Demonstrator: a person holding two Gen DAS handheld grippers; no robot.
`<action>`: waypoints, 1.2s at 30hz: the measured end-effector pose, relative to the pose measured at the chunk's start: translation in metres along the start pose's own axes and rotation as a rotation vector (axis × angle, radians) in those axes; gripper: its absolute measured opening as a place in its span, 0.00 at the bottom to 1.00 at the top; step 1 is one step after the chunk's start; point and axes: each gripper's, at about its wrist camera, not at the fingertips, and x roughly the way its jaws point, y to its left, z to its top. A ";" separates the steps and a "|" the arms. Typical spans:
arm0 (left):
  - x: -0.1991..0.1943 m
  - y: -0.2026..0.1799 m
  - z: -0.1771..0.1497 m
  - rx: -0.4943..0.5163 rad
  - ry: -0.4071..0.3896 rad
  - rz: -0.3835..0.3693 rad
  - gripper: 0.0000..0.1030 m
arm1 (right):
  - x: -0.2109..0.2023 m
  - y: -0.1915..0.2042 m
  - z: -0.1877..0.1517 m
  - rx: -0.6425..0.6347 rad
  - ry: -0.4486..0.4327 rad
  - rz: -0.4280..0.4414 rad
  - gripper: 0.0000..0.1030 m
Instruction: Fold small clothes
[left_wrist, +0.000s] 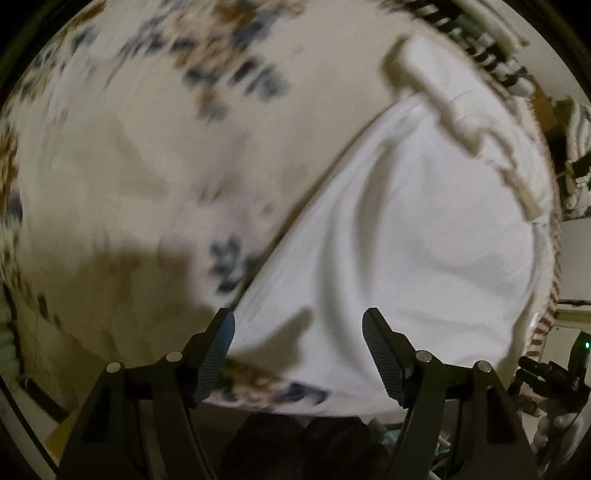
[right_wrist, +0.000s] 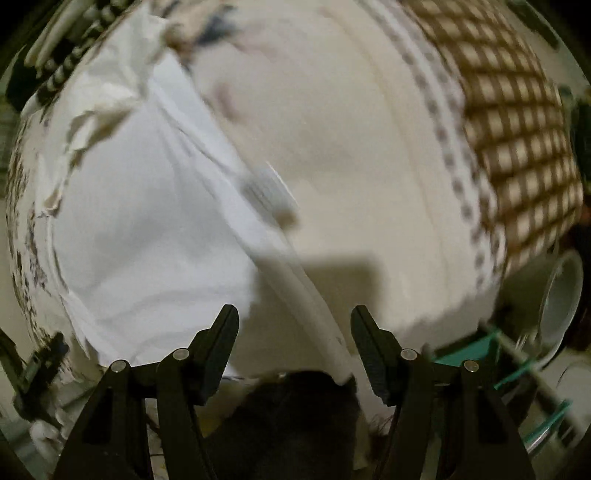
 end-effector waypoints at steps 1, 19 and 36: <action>0.007 0.008 -0.004 -0.019 0.010 -0.007 0.68 | 0.003 -0.006 -0.003 0.015 0.005 -0.001 0.64; -0.027 0.011 -0.007 -0.057 -0.098 -0.173 0.02 | 0.000 0.024 -0.050 0.086 -0.017 0.250 0.05; -0.087 -0.025 0.163 -0.305 -0.245 -0.415 0.02 | -0.149 0.065 0.116 0.127 -0.156 0.496 0.05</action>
